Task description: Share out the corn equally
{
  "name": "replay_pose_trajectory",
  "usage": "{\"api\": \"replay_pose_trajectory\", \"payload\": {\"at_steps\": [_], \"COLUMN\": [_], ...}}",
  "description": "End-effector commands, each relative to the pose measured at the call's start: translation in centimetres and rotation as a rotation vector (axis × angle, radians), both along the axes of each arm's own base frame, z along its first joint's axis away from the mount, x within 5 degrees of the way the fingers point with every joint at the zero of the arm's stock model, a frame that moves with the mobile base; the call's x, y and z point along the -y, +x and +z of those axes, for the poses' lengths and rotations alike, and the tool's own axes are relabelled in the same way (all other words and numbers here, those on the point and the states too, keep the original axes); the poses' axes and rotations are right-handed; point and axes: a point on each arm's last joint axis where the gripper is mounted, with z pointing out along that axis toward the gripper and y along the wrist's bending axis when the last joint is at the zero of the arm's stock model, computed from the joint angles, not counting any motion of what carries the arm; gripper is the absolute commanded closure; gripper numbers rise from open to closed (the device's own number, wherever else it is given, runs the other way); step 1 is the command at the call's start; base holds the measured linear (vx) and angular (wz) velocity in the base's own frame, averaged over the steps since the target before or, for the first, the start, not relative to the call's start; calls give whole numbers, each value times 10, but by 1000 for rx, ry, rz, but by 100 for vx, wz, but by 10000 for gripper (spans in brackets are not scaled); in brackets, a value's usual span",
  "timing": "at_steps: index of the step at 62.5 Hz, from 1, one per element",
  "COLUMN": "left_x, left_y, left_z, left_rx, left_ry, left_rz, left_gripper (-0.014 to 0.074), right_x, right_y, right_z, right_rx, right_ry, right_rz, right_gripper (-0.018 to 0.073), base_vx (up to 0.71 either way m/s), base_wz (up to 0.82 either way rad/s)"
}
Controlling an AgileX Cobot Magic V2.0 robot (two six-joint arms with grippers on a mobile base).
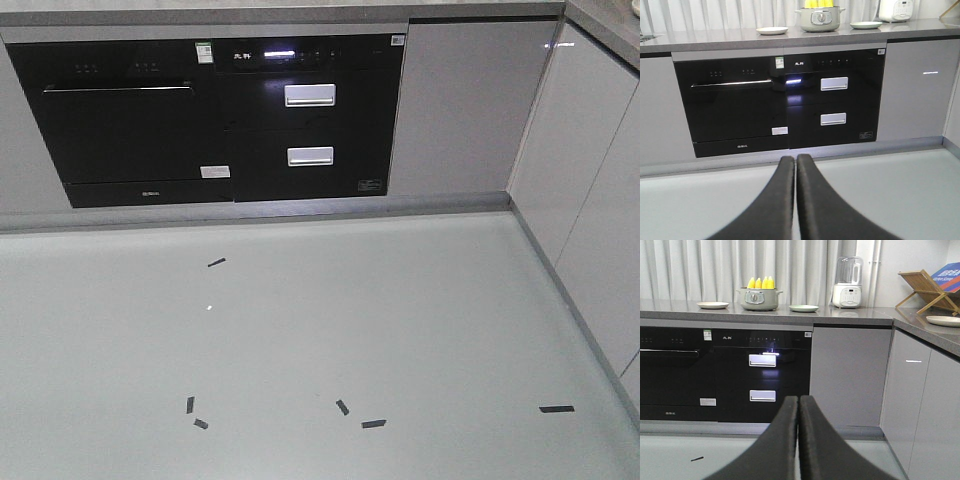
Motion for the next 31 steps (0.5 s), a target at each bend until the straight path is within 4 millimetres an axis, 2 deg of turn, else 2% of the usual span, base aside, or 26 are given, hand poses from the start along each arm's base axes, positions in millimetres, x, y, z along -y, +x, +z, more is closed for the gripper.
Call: {"api": "replay_pose_trajectory", "payload": {"at_steps": [1,31], "left_x": [0,0], "left_y": [-1,-1], "left_z": [7,7], "left_rx": [91,91], "left_ry": [-15,-15], "left_rz": [5,5], "left_gripper": [603,603], "right_x": [0,0], "right_y": [0,0], "right_z": [4,4], "right_rx": [68,68], "right_ry": [-17,-17], "right_rz": [-6,-6], "right_gripper": [564,564], "base_vx": [0,0], "base_wz": [0,0]}}
